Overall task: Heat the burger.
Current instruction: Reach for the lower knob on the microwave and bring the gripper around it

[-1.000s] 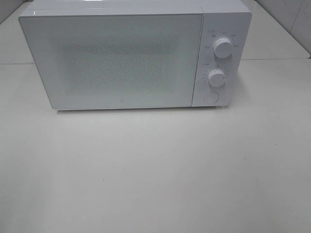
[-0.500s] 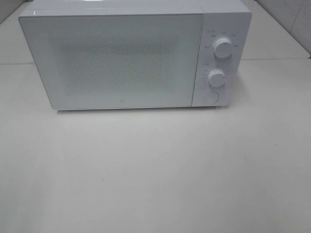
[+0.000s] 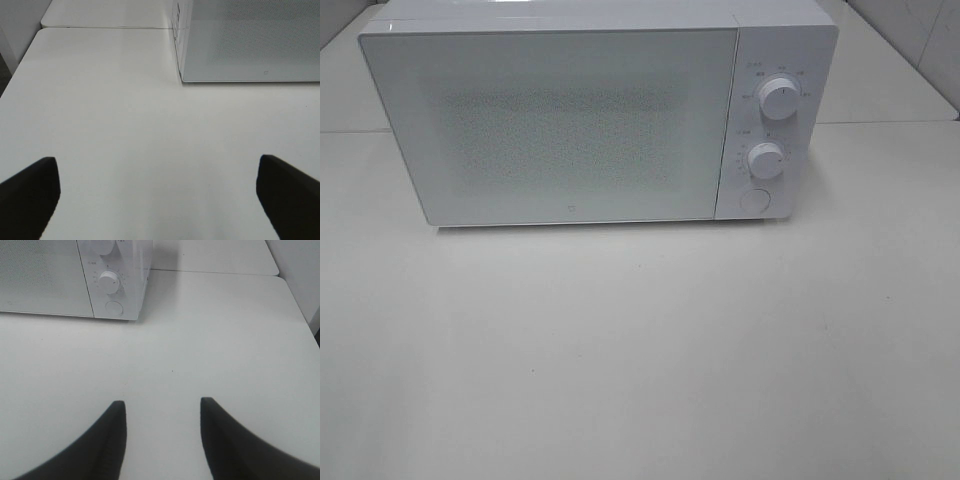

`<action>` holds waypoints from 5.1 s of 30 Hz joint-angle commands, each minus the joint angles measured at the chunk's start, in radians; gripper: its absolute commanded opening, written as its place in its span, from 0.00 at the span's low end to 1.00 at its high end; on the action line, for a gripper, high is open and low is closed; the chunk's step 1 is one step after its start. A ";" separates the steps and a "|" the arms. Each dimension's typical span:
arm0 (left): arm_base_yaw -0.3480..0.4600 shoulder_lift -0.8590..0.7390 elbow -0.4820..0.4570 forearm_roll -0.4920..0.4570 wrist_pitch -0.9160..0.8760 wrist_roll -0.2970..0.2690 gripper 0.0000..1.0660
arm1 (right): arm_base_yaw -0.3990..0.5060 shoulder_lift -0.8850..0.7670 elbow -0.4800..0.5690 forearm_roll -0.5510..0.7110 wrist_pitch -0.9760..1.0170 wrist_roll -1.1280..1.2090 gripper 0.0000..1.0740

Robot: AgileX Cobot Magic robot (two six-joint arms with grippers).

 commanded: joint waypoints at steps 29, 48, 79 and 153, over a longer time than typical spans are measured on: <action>0.002 -0.021 0.003 0.002 -0.001 -0.008 0.94 | -0.002 -0.025 -0.001 0.003 -0.006 -0.009 0.45; 0.002 -0.021 0.003 0.002 -0.001 -0.008 0.94 | -0.002 0.011 -0.029 -0.035 -0.156 0.003 0.83; 0.002 -0.014 0.003 0.002 -0.001 -0.008 0.94 | -0.002 0.947 0.280 -0.030 -1.790 0.024 0.71; 0.002 -0.014 0.003 0.002 -0.001 -0.008 0.94 | 0.425 2.010 -0.185 0.466 -2.387 -0.103 0.71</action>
